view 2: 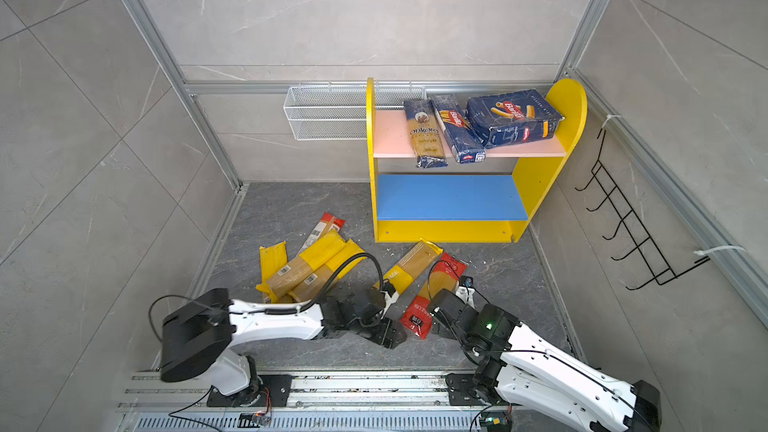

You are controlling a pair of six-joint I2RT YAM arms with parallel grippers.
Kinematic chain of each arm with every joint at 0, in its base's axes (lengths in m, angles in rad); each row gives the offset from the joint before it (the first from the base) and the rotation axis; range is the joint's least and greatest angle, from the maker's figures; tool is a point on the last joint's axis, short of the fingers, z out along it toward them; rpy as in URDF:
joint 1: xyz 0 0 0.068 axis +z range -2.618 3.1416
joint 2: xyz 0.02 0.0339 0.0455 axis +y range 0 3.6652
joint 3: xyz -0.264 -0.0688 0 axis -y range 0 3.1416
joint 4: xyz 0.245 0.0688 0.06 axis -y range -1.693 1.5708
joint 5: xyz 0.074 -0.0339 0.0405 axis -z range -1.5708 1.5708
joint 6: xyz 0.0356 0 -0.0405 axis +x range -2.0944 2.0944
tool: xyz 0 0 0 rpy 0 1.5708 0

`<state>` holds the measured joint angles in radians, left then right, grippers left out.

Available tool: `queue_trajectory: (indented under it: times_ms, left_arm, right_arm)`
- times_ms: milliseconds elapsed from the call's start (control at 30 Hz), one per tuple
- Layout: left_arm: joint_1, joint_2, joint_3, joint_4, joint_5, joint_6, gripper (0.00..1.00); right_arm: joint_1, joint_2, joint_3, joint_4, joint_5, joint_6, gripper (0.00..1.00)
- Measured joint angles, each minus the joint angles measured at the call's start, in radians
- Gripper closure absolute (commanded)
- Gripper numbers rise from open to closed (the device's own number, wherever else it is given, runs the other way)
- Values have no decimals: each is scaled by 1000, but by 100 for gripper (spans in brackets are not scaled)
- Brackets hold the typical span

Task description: Place and organize the pasta boxes and bags onto the shelf

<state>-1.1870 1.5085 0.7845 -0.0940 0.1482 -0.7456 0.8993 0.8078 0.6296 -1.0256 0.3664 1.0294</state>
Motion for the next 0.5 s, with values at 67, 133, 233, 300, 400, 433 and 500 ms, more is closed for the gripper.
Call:
queue_trajectory:
  times_ms: [67, 133, 233, 300, 400, 433, 500]
  left_arm:
    - [17, -138, -59, -64, -34, 0, 15]
    - [41, -263, -95, -120, -68, 0, 14]
    - [84, -423, -119, -195, -112, 1, 13]
    - [113, -506, -123, -243, -135, 5, 12]
    - [149, -584, -123, -297, -157, 15, 12]
    - [156, -597, -124, -309, -161, 17, 12]
    - [171, -621, -130, -333, -170, 19, 12]
  right_arm:
    - [13, 31, -36, 46, -4, 23, 9]
    - [36, 72, -63, 95, -2, 52, 9]
    - [97, 136, -79, 163, 17, 103, 9]
    - [149, 186, -77, 203, 47, 140, 8]
    - [214, 290, -52, 235, 94, 192, 8]
    - [230, 328, -39, 246, 108, 209, 7]
    - [253, 405, -10, 271, 132, 240, 7]
